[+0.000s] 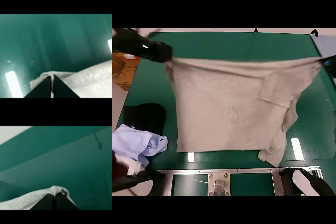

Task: Fold the shirts.

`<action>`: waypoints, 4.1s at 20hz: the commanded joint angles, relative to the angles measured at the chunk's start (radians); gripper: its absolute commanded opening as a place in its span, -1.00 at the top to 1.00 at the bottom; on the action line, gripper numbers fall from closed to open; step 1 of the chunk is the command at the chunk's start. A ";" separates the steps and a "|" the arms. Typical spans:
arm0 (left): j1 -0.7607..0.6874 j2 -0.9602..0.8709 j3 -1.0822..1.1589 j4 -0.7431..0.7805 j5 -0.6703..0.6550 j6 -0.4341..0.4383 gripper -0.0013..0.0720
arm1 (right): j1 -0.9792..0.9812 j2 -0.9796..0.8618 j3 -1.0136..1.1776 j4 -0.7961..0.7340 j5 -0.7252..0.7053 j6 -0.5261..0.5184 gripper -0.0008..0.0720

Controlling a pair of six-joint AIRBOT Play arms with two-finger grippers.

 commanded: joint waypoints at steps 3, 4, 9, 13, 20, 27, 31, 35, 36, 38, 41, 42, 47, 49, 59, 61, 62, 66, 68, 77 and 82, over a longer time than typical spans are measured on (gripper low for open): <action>0.001 -0.347 -0.027 -0.126 0.216 0.076 0.91 | 0.071 -0.449 -0.024 0.066 -0.172 -0.053 0.94; 0.001 -0.362 -0.027 -0.126 0.252 0.076 0.91 | 0.071 -0.510 0.023 0.066 -0.166 -0.053 0.94; 0.002 -0.371 -0.024 -0.103 0.327 0.075 0.91 | 0.069 -0.630 0.223 0.046 -0.069 -0.065 0.94; 0.002 -0.371 -0.024 0.023 0.119 0.072 0.91 | 0.048 -0.627 0.288 -0.147 0.138 -0.079 0.94; 0.002 -0.372 -0.026 -0.050 0.082 0.073 0.91 | 0.048 -0.628 0.268 -0.219 0.196 -0.079 0.94; 0.002 -0.372 -0.143 -0.042 0.008 0.060 0.91 | 0.048 -0.629 0.178 -0.306 0.217 -0.079 0.94; 0.002 -0.372 -0.148 -0.044 0.023 0.056 0.91 | 0.049 -0.629 0.177 -0.302 0.202 -0.079 0.94; 0.002 -0.372 -0.148 -0.050 0.026 0.056 0.91 | 0.072 -0.629 0.176 -0.303 0.211 -0.078 0.94; 0.002 -0.372 -0.148 -0.050 0.025 0.056 0.91 | 0.078 -0.629 0.176 -0.303 0.211 -0.078 0.94; 0.002 -0.372 -0.148 -0.053 0.017 0.056 0.90 | 0.078 -0.629 0.177 -0.303 0.211 -0.075 0.94; 0.002 -0.370 -0.106 -0.026 -0.112 0.024 -0.70 | 0.070 -0.627 0.198 -0.318 0.283 -0.060 0.34; 0.002 -0.367 -0.069 0.007 -0.195 -0.006 -0.71 | 0.059 -0.623 0.220 -0.349 0.336 -0.028 0.34; 0.002 -0.264 -0.087 0.079 -0.402 -0.129 -0.70 | -0.049 -0.471 0.136 -0.439 0.448 0.050 0.34; 0.002 -0.160 -0.239 0.079 -0.388 -0.172 -0.70 | -0.117 -0.362 0.008 -0.441 0.401 0.058 0.35; 0.002 0.524 -1.170 -0.262 0.142 -0.414 -0.71 | -0.251 -0.114 -0.322 -0.294 0.217 0.109 0.35; 0.002 0.523 -1.265 -0.384 0.262 -0.406 -0.71 | -0.250 -0.114 -0.325 -0.271 0.208 0.109 0.35; 0.001 0.523 -1.300 -0.433 0.327 -0.406 -0.71 | -0.250 -0.114 -0.325 -0.264 0.203 0.109 0.35; 0.000 0.522 -1.366 -0.589 0.531 -0.377 -0.70 | -0.250 -0.114 -0.325 -0.256 0.157 0.109 0.35; -0.005 0.499 -1.369 -0.660 0.559 -0.353 -0.70 | -0.249 -0.115 -0.325 -0.241 0.126 0.109 0.35; -0.203 0.333 -1.343 -0.813 0.837 -0.240 0.91 | -0.250 -0.115 -0.325 -0.227 0.146 0.109 0.32; -0.158 0.333 -1.274 -0.771 0.809 -0.128 0.91 | -0.251 -0.115 -0.325 -0.278 0.292 0.115 0.11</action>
